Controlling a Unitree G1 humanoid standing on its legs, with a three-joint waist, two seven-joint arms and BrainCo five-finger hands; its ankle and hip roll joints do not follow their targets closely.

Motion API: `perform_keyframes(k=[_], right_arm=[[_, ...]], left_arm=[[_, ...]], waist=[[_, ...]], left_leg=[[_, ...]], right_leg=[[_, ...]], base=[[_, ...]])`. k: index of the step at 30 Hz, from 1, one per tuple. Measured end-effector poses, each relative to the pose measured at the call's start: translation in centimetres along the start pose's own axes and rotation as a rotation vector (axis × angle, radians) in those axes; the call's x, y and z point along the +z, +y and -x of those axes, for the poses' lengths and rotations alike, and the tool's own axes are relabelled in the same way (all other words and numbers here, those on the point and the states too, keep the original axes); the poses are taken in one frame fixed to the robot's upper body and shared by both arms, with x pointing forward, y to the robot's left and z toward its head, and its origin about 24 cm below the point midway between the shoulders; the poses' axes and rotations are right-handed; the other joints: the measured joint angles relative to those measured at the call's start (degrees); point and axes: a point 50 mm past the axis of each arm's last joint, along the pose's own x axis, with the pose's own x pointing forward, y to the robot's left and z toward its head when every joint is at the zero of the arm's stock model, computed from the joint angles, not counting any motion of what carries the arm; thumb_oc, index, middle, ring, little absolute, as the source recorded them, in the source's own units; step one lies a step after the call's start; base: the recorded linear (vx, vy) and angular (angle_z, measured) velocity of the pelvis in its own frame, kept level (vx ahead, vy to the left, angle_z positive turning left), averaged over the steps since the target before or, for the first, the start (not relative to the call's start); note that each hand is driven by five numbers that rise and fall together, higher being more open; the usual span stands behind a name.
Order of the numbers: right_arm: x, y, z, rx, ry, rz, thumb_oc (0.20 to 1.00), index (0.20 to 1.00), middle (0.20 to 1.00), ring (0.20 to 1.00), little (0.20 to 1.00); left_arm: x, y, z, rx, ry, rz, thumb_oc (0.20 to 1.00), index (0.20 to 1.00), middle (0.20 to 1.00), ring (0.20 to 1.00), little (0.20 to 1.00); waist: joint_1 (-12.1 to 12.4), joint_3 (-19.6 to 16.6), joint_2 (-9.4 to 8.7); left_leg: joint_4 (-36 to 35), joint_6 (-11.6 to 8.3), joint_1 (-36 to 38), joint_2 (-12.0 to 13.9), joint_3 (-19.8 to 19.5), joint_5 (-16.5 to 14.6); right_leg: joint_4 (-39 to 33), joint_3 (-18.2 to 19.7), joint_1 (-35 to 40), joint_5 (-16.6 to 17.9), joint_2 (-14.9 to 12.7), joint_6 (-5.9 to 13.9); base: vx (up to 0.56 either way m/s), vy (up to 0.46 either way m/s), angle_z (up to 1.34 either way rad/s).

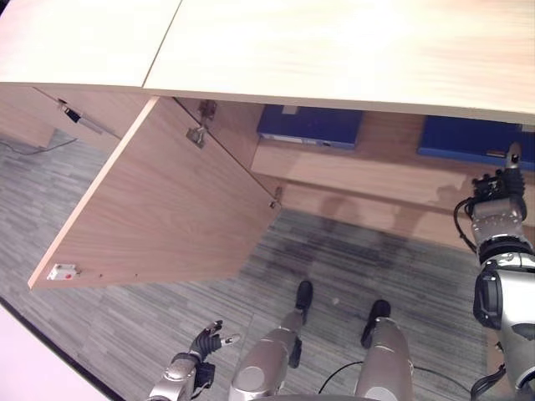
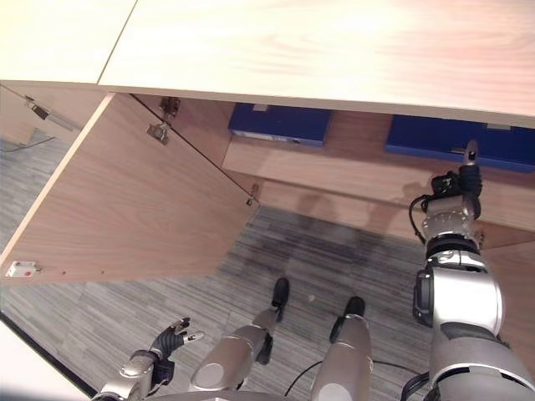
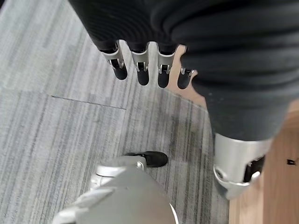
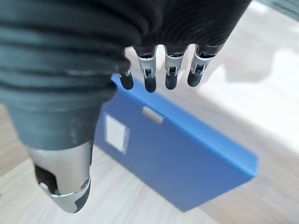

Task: Put the empty folder in the office cabinet

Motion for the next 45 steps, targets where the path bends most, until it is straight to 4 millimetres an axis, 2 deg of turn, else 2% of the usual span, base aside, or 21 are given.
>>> perform_keyframes(k=[7,11,16,20,21,25,28,29,30,31,32,33,34,36,37,38,40,41,43,44,45], right_arm=[[-2.4,-2.6,0.4,-0.036,0.053,0.028,1.0,1.0,1.0,1.0,1.0],[-6.8,-5.0,1.9,-0.05,0.153,0.04,1.0,1.0,1.0,1.0,1.0],[-11.0,-9.7,4.9,-0.047,0.259,0.096,1.0,1.0,1.0,1.0,1.0],[-13.2,-11.5,7.4,0.033,0.338,0.262,1.0,1.0,1.0,1.0,1.0],[-13.0,-11.4,8.7,0.166,0.338,0.384,1.0,1.0,1.0,1.0,1.0],[-12.4,-11.8,11.3,0.402,0.342,0.671,1.0,1.0,1.0,1.0,1.0],[-12.5,-12.5,12.8,0.546,0.352,0.934,1.0,1.0,1.0,1.0,1.0],[-12.4,-12.8,13.3,0.576,0.352,1.011,1.0,1.0,1.0,1.0,1.0],[-12.6,-13.3,13.6,0.626,0.354,1.153,1.0,1.0,1.0,1.0,1.0],[-12.7,-13.6,13.8,0.666,0.353,1.262,1.0,1.0,1.0,1.0,1.0],[-12.6,-13.6,13.9,0.729,0.348,1.374,1.0,1.0,1.0,1.0,1.0],[-12.4,-13.2,13.9,0.767,0.326,1.439,1.0,1.0,1.0,1.0,1.0],[-11.8,-12.3,13.2,0.809,0.253,1.53,1.0,1.0,1.0,1.0,1.0],[-11.0,-12.4,12.8,0.841,0.222,1.659,1.0,1.0,1.0,1.0,1.0],[-10.9,-12.6,12.6,0.849,0.21,1.724,1.0,1.0,1.0,1.0,1.0],[-11.3,-12.3,12.4,0.853,0.206,1.726,1.0,1.0,1.0,1.0,1.0],[-12.0,-12.4,11.9,0.858,0.243,1.767,1.0,1.0,1.0,1.0,1.0],[-12.0,-12.6,11.8,0.855,0.258,1.783,1.0,1.0,1.0,1.0,1.0],[-12.3,-12.7,12.0,0.858,0.26,1.783,1.0,1.0,1.0,1.0,1.0],[-12.8,-13.5,12.3,0.847,0.3,1.793,1.0,1.0,1.0,1.0,1.0],[-13.0,-13.9,12.4,0.835,0.322,1.787,1.0,1.0,1.0,1.0,1.0]], left_arm=[[-1.2,0.1,0.1,0.041,0.05,0.063,1.0,1.0,1.0,1.0,1.0],[-1.6,-0.6,-0.1,0.047,0.068,0.099,1.0,1.0,1.0,1.0,1.0],[-1.9,-1.1,-0.2,0.064,0.089,0.155,1.0,1.0,1.0,1.0,1.0],[-2.2,-1.3,-0.2,0.078,0.108,0.198,1.0,1.0,1.0,1.0,1.0],[-1.9,-1.4,-0.3,0.083,0.097,0.233,1.0,1.0,1.0,1.0,1.0],[-2.0,-0.9,-0.2,0.107,0.094,0.253,1.0,1.0,1.0,1.0,1.0],[-2.1,0.1,0.2,0.134,0.073,0.265,1.0,1.0,1.0,1.0,1.0],[-1.5,0.1,0.1,0.131,0.044,0.264,1.0,1.0,1.0,1.0,1.0],[-0.4,0.2,0.0,0.127,-0.011,0.266,1.0,1.0,1.0,1.0,1.0],[0.3,0.6,0.0,0.133,-0.047,0.268,1.0,1.0,1.0,1.0,1.0],[0.5,1.6,0.2,0.121,-0.076,0.24,1.0,1.0,1.0,1.0,1.0],[0.1,3.2,0.7,0.142,-0.075,0.212,1.0,1.0,1.0,1.0,1.0],[-1.2,5.0,1.7,0.213,-0.044,0.216,1.0,1.0,1.0,1.0,1.0],[-2.3,6.3,2.8,0.237,-0.036,0.218,1.0,1.0,1.0,1.0,1.0],[-3.1,7.1,3.3,0.277,-0.008,0.205,1.0,1.0,1.0,1.0,1.0],[-3.4,7.2,3.4,0.28,0.01,0.203,1.0,1.0,1.0,1.0,1.0],[-4.4,6.7,3.7,0.252,0.045,0.216,1.0,1.0,1.0,1.0,1.0],[-4.4,6.2,3.6,0.236,0.036,0.226,1.0,1.0,1.0,1.0,1.0],[-4.2,5.5,3.5,0.215,0.01,0.241,1.0,1.0,1.0,1.0,1.0],[-3.2,4.7,3.0,0.167,-0.024,0.235,1.0,1.0,1.0,1.0,1.0],[-2.7,4.6,2.7,0.148,-0.034,0.227,1.0,1.0,1.0,1.0,1.0]], waist=[[-0.51,-1.62,-0.32],[-1.95,-2.3,-1.41],[-3.66,-4.47,-4.7],[-5.5,-5.69,-6.59],[-6.01,-5.75,-7.04],[-6.08,-6.49,-8.05],[-6.13,-7.19,-9.86],[-6.14,-7.19,-9.84],[-6.23,-7.47,-9.82],[-6.46,-7.52,-9.8],[-5.05,-7.52,-10.08],[-3.26,-7.62,-11.26],[-2.24,-7.54,-10.88],[-0.84,-8.26,-9.22],[0.48,-8.22,-9.75],[0.64,-8.17,-9.63],[1.72,-9.04,-6.96],[1.54,-8.78,-6.56],[2.07,-8.74,-5.93],[1.38,-7.78,-8.48],[1.24,-7.09,-10.52]], left_leg=[[0.01,0.0,1.1,0.82,0.79,-0.04],[0.01,-0.16,3.23,1.3,1.12,-0.89],[0.04,-0.87,5.46,3.09,2.08,-2.11],[-0.02,-1.0,7.2,3.81,2.51,-2.76],[-0.03,-0.83,8.26,3.78,2.7,-3.22],[-0.06,0.22,11.69,3.26,2.21,-4.59],[-0.04,0.9,14.38,2.19,0.42,-5.33],[0.23,0.97,14.77,2.06,-1.02,-5.36],[0.57,0.78,15.27,2.14,-4.92,-4.27],[0.89,0.31,14.56,2.61,-7.32,-3.93],[0.65,-0.46,14.16,2.67,-9.15,-3.38],[0.36,-1.01,14.19,2.37,-9.29,-2.98],[0.18,-1.67,13.46,2.94,-11.28,-3.81],[0.05,-1.37,11.94,3.64,-12.57,-4.7],[1.55,-2.29,10.57,3.81,-12.08,-7.88],[2.26,-2.19,9.95,3.8,-11.26,-7.93],[2.64,-0.67,10.03,4.85,-9.2,-8.96],[2.46,-2.17,9.63,5.25,-9.19,-7.44],[3.77,-2.19,7.75,6.1,-5.55,-7.1],[5.75,0.34,6.62,7.45,7.98,-10.73],[7.99,-0.71,6.75,7.37,11.58,-10.24]], right_leg=[[-2.04,-0.01,1.71,0.88,1.07,-0.16],[-3.21,-0.02,4.16,0.87,1.67,-0.15],[-8.36,-0.09,8.26,2.67,4.21,-0.29],[-12.19,-0.21,11.48,4.04,5.36,-0.05],[-13.76,-0.61,13.32,4.77,5.44,0.08],[-16.12,-1.43,18.36,5.33,5.17,0.94],[-13.73,-1.79,21.47,4.05,3.83,2.52],[-12.03,-0.84,21.71,3.87,4.01,2.77],[-9.49,3.76,21.8,1.96,5.7,3.68],[-10.18,9.58,22.31,-0.53,9.2,4.01],[-11.52,11.55,23.02,-1.16,10.95,3.05],[-12.77,11.06,23.67,-1.29,11.47,2.58],[-14.99,7.3,25.68,-0.34,12.42,-0.67],[-17.79,4.94,27.16,0.09,13.39,-1.54],[-19.5,2.43,26.8,1.3,12.4,-2.93],[-19.54,1.43,26.81,1.0,12.04,-3.41],[-18.6,-0.59,27.32,0.9,12.74,-3.47],[-17.8,-2.45,27.39,0.55,12.55,-3.44],[-15.49,-4.21,26.52,-0.48,11.79,-3.78],[-15.02,-7.29,26.19,-0.63,7.89,-4.02],[-14.91,-7.97,26.37,-0.5,5.35,-3.78]], base=[[0.01,0.011,-0.06],[0.03,-0.001,-0.07],[0.06,0.012,-0.15],[0.05,0.055,-0.09],[0.07,0.109,0.02],[0.05,0.084,0.06],[0.01,-0.079,0.33],[-0.02,-0.091,0.92],[-0.03,-0.166,1.24],[-0.04,-0.096,1.33],[-0.05,-0.169,0.86],[-0.07,-0.223,0.78],[-0.12,-0.263,0.79],[-0.09,-0.126,1.09],[-0.06,-0.086,1.03],[-0.08,-0.075,0.92],[-0.11,0.021,0.62],[-0.23,0.071,0.71],[-0.25,0.064,0.75],[-0.25,0.052,0.8],[-0.24,0.08,0.79]])
